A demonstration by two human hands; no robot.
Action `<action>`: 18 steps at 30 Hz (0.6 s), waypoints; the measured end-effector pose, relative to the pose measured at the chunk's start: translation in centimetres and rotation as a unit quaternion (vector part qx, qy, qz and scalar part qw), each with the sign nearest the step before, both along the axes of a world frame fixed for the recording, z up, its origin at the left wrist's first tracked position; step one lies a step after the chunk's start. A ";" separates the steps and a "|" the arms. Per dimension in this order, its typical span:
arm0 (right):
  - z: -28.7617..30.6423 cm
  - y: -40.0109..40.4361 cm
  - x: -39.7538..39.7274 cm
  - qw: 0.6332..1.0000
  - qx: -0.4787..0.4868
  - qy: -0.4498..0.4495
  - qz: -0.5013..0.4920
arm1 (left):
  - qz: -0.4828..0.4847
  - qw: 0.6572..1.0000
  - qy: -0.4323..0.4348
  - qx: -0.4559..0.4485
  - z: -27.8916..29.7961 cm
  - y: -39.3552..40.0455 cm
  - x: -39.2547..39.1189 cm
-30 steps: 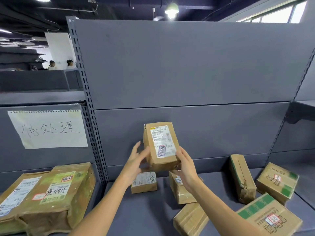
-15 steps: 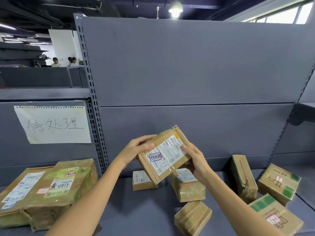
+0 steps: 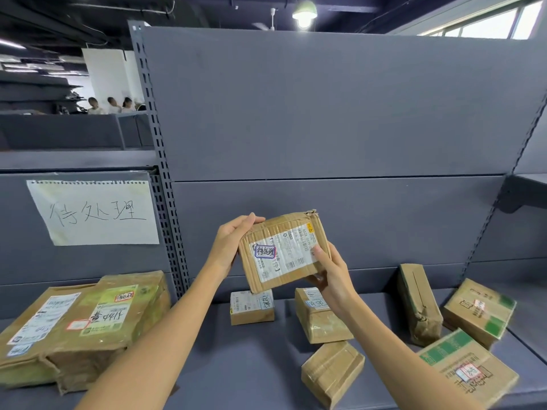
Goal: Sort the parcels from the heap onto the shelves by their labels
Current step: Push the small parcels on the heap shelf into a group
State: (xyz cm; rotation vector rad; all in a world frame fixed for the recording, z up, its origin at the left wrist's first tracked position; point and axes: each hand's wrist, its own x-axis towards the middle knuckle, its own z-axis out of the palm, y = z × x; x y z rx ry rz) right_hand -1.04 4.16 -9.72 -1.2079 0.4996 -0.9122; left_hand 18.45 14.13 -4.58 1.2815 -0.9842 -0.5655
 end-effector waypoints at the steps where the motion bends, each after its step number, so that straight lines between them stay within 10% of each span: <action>1: -0.1 0.0 -0.1 1.000 0.002 -0.005 -0.003 | 0.003 1.000 -0.009 -0.003 -0.1 0.0 -0.1; 18: -2.0 8.3 8.9 0.992 0.000 0.019 0.121 | 0.231 0.973 0.018 -0.016 -1.9 15.3 3.0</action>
